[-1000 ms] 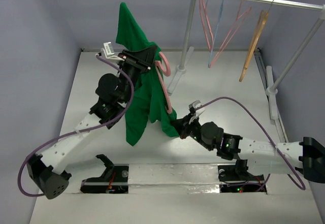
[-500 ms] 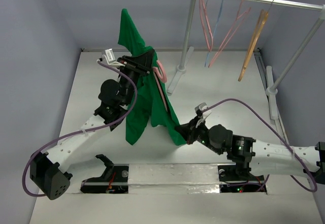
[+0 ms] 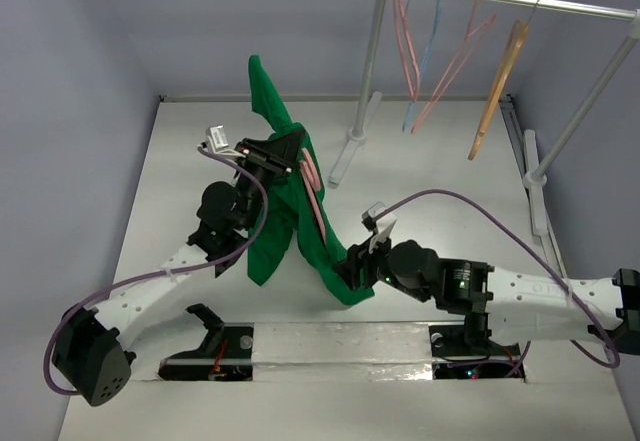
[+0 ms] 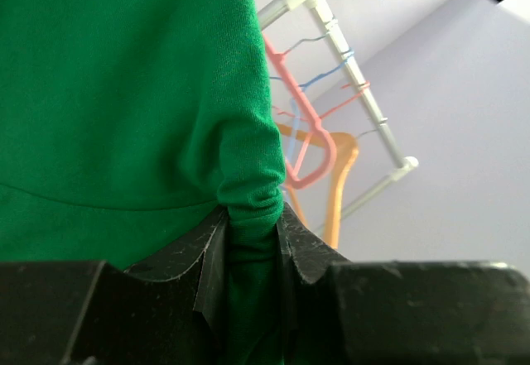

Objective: Place the t-shirt on the hanger

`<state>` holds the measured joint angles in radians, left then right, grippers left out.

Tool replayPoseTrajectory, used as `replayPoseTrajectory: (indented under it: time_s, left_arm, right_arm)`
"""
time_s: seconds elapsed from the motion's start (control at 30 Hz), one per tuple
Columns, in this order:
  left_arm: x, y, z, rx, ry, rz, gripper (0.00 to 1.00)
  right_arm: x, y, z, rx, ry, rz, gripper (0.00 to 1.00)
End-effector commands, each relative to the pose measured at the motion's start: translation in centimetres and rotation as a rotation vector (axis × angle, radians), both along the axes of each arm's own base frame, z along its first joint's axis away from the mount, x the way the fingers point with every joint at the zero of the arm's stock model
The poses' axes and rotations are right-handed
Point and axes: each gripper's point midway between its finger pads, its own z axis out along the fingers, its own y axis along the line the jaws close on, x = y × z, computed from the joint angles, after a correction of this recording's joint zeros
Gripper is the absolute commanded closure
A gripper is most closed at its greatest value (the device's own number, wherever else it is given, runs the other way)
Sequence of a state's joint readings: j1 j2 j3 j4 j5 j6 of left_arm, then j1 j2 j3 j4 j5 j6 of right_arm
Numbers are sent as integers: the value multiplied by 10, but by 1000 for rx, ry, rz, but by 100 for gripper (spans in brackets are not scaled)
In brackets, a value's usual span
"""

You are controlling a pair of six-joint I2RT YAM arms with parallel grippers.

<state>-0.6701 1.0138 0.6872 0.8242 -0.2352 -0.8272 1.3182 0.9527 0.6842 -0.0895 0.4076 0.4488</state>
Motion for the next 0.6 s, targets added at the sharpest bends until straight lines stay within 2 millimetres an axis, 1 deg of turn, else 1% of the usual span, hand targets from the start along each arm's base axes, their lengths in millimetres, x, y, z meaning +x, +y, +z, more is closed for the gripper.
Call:
replayPoseTrajectory:
  time_s: [0.0,0.03,0.1,0.2,0.23,0.27,0.4,0.47,0.5,0.57]
  left_arm:
    - [-26,16,50,-142,-102,-45,100]
    - [-27,16,49,-142,-97,-48,100]
    - [-29,16,47,-149,-84,-61,100]
    - [-32,12,45,-161,-82,-92,100]
    - [-32,11,44,-164,-81,-101,100]
    - [-32,10,43,-163,-79,-103,100]
    - [-33,10,40,-164,-71,-109,100]
    - [-36,10,41,-167,-77,-115,100]
    - [-36,10,40,-166,-76,-117,100]
    - [-37,10,41,-172,-78,-122,100]
  right_arm:
    - [4,-8,30,25,-30,-41,40]
    - [5,-9,35,30,-37,-40,40]
    - [6,-9,37,20,-50,-38,40]
    - [8,-1,45,22,-80,-26,42]
    - [8,2,46,23,-84,-13,47]
    - [6,8,52,41,-89,7,52]
    - [1,18,60,83,-89,47,54]
    - [3,18,63,93,-96,38,64]
    - [3,19,63,94,-95,37,66]
    - [5,18,63,94,-99,23,66]
